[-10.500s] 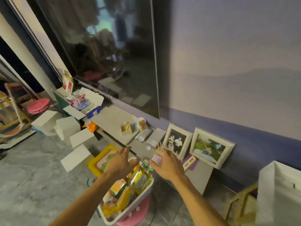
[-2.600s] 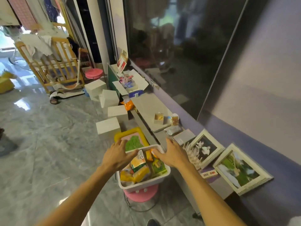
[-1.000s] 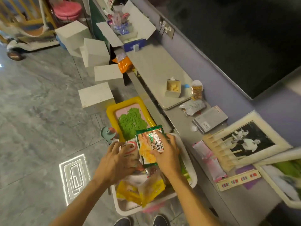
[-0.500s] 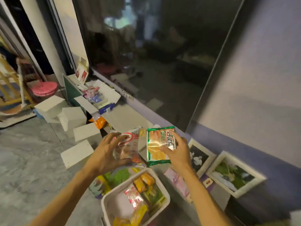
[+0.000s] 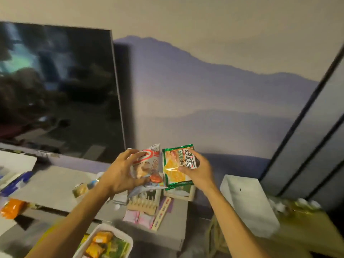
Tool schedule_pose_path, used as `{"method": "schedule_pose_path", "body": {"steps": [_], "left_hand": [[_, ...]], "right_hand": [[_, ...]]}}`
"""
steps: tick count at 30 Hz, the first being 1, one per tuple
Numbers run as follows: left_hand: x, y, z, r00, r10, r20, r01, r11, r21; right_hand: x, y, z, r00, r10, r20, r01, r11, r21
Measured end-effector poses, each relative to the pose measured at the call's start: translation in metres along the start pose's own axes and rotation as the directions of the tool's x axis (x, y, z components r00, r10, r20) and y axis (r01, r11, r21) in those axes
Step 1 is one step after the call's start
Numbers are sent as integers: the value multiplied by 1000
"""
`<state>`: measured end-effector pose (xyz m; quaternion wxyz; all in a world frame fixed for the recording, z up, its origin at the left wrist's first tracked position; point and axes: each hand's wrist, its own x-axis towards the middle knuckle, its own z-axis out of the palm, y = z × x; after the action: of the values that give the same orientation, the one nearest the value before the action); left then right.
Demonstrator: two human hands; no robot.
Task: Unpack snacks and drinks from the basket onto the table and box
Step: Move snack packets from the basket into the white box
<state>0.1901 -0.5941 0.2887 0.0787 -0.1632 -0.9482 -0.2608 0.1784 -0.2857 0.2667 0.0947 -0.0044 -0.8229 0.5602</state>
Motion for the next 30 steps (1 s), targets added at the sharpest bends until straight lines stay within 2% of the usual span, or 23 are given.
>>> {"method": "schedule_pose_path", "body": {"steps": [7,11,14,18,25,30], "left_hand": [[70,148,107,980,175,90,-174,985,-16],[100,217,174,972,206,116,-202,978,-42],[122,250,216,964,206,165,-203,979,-37],[161,275,263,951,206,229,-205,978,-31],[228,278,344,920,203,335,-184,979,-88],[264,265,410,892,142,430,-86,985,-149]], "right_hand": [[-2,65,-194,976,82,-204,-92,995,-40],[1,113,-282,949,129,-287,-145,989,-34],[4,146,-323,943,161,-290,-178,984,-31],[25,192,-351,936,184,-299,-217,973,-81],[87,269,-357,909,272,-317,-348,913,-215],[127,322,-344,890,351,-291,-431,855,-288]]}}
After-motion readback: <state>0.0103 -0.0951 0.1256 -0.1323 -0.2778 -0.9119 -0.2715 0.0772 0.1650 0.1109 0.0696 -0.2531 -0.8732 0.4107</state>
